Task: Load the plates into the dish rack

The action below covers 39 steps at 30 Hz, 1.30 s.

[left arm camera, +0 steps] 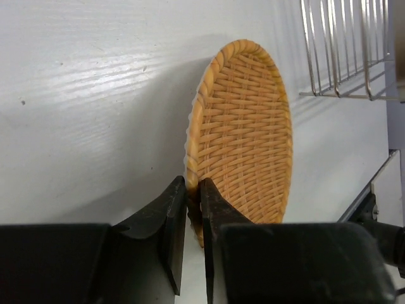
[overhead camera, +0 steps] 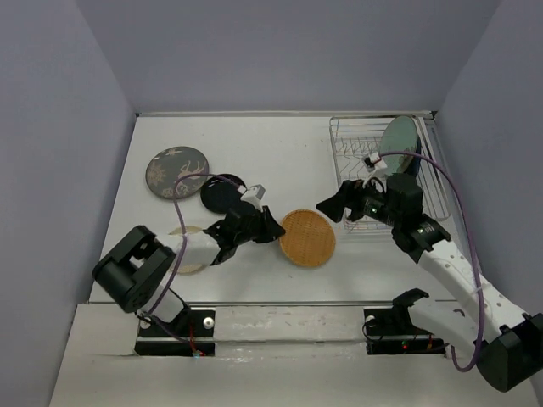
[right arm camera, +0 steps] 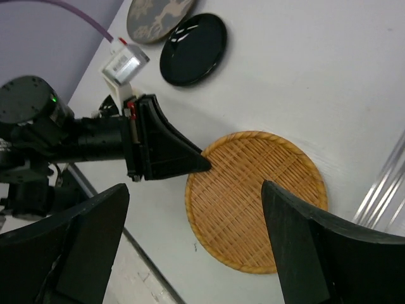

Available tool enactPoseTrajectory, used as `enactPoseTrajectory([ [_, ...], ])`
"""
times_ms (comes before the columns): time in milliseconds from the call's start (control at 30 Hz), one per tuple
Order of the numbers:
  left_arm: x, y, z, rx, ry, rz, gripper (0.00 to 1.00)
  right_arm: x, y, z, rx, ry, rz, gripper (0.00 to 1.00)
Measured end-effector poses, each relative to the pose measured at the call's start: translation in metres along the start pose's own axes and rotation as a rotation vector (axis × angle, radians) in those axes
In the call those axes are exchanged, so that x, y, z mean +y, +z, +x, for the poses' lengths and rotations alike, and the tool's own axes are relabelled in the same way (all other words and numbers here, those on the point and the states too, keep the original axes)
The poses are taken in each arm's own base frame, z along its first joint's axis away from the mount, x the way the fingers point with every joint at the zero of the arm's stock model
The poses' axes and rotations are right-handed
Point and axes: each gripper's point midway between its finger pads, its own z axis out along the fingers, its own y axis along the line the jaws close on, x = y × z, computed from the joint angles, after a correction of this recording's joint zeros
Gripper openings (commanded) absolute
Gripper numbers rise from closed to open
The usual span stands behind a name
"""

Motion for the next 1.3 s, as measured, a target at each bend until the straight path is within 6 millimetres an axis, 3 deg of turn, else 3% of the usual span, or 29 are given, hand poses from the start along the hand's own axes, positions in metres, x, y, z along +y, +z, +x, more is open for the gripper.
enactPoseTrajectory([
  [67, -0.004, -0.020, -0.003, -0.023, 0.004, 0.017, 0.06, 0.009, 0.005, 0.012, 0.045, -0.024, -0.037, 0.96],
  [167, -0.025, -0.058, -0.018, -0.083, 0.030, 0.080, 0.05, 0.022, 0.014, 0.022, 0.105, -0.060, -0.086, 1.00],
  [267, -0.055, -0.099, -0.041, -0.174, 0.092, 0.176, 0.05, 0.025, 0.020, 0.022, 0.130, -0.080, -0.109, 1.00],
  [400, -0.077, -0.134, -0.051, -0.227, 0.142, 0.256, 0.05, 0.023, 0.027, 0.021, 0.155, -0.106, -0.108, 1.00],
  [500, -0.080, -0.149, -0.047, -0.214, 0.171, 0.275, 0.05, 0.027, 0.031, 0.022, 0.189, -0.129, -0.138, 1.00],
  [700, -0.079, -0.157, -0.041, -0.167, 0.203, 0.266, 0.05, 0.047, 0.027, 0.040, 0.278, -0.166, -0.275, 1.00],
  [933, -0.104, -0.175, -0.056, -0.194, 0.249, 0.330, 0.05, 0.060, 0.025, 0.056, 0.343, -0.165, -0.371, 0.98],
  [1033, -0.116, -0.183, -0.064, -0.214, 0.267, 0.362, 0.05, 0.067, 0.027, 0.067, 0.385, -0.154, -0.411, 0.69],
  [1067, -0.120, -0.186, -0.067, -0.221, 0.274, 0.373, 0.05, 0.070, 0.027, 0.072, 0.400, -0.154, -0.427, 0.49],
  [1100, -0.123, -0.188, -0.069, -0.227, 0.281, 0.378, 0.06, 0.074, 0.027, 0.076, 0.417, -0.150, -0.447, 0.11],
  [1133, -0.124, -0.189, -0.070, -0.230, 0.285, 0.380, 0.09, 0.077, 0.027, 0.079, 0.427, -0.142, -0.462, 0.07],
  [1200, -0.118, -0.188, -0.072, -0.238, 0.313, 0.351, 0.45, 0.092, 0.020, 0.081, 0.449, -0.116, -0.544, 0.07],
  [1233, -0.113, -0.187, -0.076, -0.249, 0.320, 0.326, 0.75, 0.096, 0.017, 0.080, 0.449, -0.112, -0.566, 0.07],
  [1300, -0.110, -0.189, -0.081, -0.259, 0.333, 0.290, 0.99, 0.101, 0.018, 0.073, 0.417, -0.123, -0.558, 0.07],
])
